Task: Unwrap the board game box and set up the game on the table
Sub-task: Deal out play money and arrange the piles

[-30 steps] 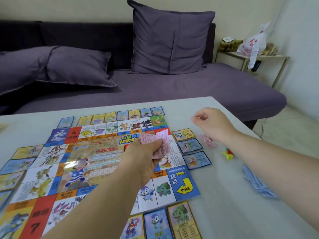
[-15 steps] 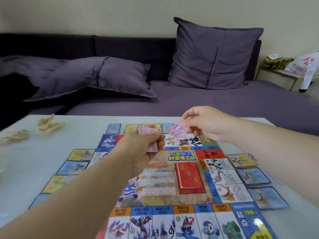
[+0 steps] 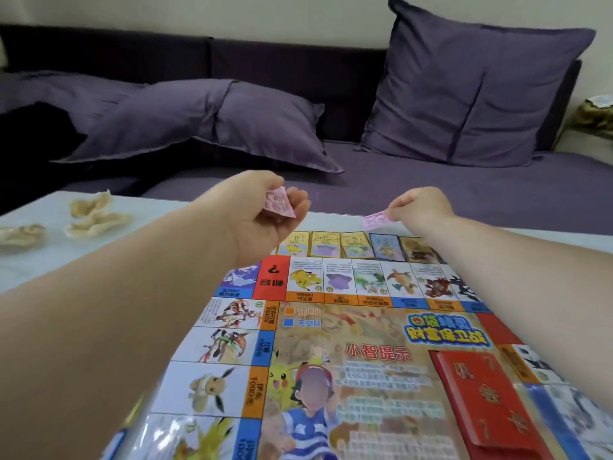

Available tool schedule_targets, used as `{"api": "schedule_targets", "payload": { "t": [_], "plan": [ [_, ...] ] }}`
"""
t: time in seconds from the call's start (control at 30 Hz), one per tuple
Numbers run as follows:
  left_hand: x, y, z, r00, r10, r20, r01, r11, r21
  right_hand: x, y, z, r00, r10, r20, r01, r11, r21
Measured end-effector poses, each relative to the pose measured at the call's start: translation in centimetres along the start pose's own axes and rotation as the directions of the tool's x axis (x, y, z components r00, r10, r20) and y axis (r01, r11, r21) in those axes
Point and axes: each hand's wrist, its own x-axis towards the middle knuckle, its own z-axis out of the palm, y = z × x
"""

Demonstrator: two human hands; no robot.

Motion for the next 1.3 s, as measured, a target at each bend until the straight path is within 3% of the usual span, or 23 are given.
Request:
{"api": "schedule_targets", "payload": {
  "t": [0.17,0.3,0.37,0.47,0.57,0.8,1.1,1.3],
  "plan": [
    [0.3,0.1,-0.6,1.000,0.020,-0.005,-0.020,0.999,0.033,0.9,0.9,0.6,0.998,-0.048,0.039,0.055,0.974,-0.220],
    [0.1,0.0,-0.7,1.000,0.017,-0.009,-0.017,0.999,0.051,0.6,0.9,0.5,0.995,-0.098,0.027,0.102,0.954,-0.282],
    [0.1,-0.1,-0.8,0.999,0.031,-0.043,-0.026,0.994,0.105,0.4,0.6,0.3,0.980,-0.196,0.014,0.192,0.938,-0.289],
    [0.1,-0.2,-0.9,0.996,0.055,-0.068,-0.040,0.979,0.200,-0.7,-0.3,-0.1,0.857,-0.486,0.172,0.516,0.801,-0.304],
    [0.0,-0.3,-0.9,0.996,0.057,-0.074,-0.038,0.972,0.232,-2.4,-0.6,-0.4,0.692,-0.585,0.423,0.718,0.616,-0.324],
    [-0.2,-0.9,-0.2,0.998,0.027,-0.061,-0.011,0.971,0.239,-3.6,-0.2,-0.2,0.651,-0.494,0.577,0.755,0.502,-0.422],
    [-0.5,-0.7,0.4,0.998,0.013,-0.057,0.002,0.968,0.251,-4.3,-0.4,-0.8,0.651,-0.482,0.587,0.754,0.502,-0.424],
    [-2.8,0.5,1.0,0.999,-0.036,-0.014,0.038,0.985,0.170,-5.4,-3.8,-4.6,0.750,-0.511,0.419,0.646,0.702,-0.300]
  ]
}}
